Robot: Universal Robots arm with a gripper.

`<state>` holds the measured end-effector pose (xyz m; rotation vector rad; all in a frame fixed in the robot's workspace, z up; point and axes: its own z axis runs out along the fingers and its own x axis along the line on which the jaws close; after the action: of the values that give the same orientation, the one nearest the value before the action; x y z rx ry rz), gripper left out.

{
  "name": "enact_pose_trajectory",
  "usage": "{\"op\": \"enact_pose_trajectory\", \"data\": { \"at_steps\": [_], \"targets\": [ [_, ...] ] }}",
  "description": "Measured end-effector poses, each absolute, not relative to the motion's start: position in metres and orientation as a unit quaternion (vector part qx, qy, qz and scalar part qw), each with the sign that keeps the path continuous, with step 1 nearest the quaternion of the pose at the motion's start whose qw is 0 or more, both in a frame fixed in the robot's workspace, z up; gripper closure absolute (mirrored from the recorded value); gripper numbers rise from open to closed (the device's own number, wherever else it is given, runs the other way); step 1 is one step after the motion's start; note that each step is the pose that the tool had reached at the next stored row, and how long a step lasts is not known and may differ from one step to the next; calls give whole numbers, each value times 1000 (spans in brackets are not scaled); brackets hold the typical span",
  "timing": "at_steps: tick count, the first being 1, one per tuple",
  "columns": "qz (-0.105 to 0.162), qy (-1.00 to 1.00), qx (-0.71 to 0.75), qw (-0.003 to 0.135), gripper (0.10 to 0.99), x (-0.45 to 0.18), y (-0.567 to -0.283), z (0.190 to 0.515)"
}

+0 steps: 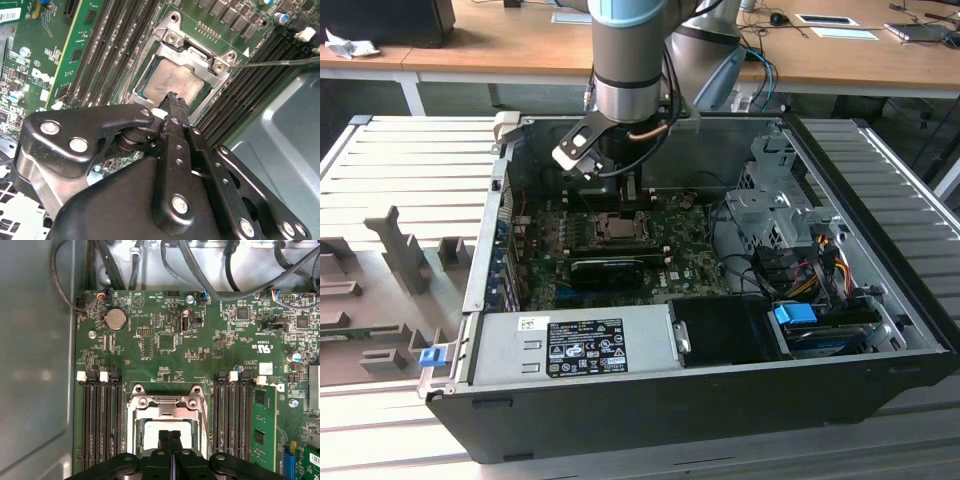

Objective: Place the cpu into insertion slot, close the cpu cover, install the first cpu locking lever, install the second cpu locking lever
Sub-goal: 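Close the cpu cover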

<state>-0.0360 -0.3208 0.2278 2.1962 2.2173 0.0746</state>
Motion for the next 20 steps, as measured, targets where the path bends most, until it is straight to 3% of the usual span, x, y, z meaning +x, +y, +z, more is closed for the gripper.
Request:
{"op": "enact_pose_trajectory", "data": {
  "at_steps": [20],
  "targets": [
    [25, 710, 703, 9, 980, -57, -321, 206]
  ]
}}
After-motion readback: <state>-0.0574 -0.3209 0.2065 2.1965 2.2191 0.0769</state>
